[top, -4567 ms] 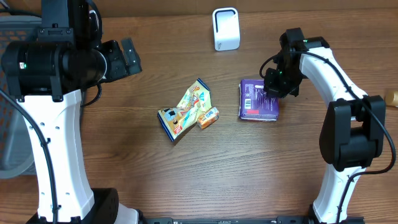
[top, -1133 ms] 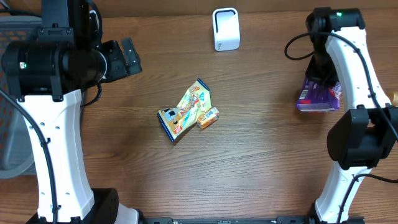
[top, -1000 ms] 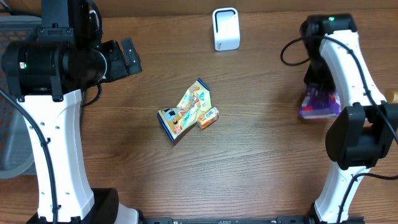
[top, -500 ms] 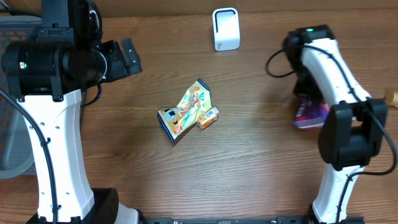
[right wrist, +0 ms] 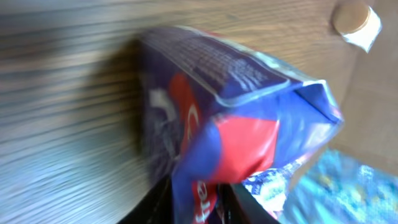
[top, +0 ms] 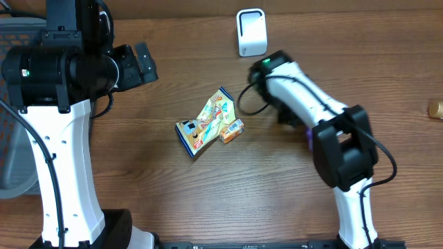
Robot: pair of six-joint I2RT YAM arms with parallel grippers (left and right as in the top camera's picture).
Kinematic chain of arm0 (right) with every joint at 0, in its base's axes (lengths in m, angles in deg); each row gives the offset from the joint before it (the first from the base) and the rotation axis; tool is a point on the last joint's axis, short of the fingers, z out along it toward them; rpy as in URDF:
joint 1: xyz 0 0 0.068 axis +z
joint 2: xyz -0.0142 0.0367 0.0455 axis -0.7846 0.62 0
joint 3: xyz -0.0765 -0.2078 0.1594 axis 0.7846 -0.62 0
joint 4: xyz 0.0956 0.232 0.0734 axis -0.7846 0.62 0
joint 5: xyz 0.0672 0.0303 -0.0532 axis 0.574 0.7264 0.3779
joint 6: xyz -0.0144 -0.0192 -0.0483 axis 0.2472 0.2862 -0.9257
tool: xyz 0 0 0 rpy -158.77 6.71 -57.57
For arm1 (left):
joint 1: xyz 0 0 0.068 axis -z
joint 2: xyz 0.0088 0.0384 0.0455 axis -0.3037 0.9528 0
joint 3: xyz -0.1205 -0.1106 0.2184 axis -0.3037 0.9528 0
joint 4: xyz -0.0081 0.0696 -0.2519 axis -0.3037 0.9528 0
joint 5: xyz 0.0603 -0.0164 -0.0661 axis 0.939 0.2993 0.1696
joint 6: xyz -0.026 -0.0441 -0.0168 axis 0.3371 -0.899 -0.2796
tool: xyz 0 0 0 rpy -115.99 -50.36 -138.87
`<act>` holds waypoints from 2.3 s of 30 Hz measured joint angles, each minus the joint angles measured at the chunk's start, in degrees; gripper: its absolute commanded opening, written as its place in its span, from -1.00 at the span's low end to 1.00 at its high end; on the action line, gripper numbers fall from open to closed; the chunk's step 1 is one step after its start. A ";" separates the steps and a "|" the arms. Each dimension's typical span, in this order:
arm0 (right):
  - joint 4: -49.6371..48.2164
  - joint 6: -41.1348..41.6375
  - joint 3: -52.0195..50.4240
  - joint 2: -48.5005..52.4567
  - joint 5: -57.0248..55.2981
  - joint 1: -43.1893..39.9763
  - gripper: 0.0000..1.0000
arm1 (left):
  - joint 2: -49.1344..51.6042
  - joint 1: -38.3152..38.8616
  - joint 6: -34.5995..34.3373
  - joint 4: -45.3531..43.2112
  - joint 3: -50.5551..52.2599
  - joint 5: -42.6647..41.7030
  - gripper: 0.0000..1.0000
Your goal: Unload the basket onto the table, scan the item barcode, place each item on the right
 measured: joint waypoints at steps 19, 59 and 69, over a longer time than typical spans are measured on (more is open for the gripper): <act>0.92 -11.10 26.43 1.11 22.60 -9.05 1.00 | 0.00 0.00 0.00 0.02 0.00 -0.02 0.99; -12.24 -57.33 -11.52 1.03 68.91 -39.39 -0.39 | 0.00 0.00 0.00 0.02 0.00 0.00 1.00; -15.34 -53.72 -12.02 0.83 73.85 -39.39 -0.93 | 0.00 0.00 0.00 0.02 0.00 0.00 0.99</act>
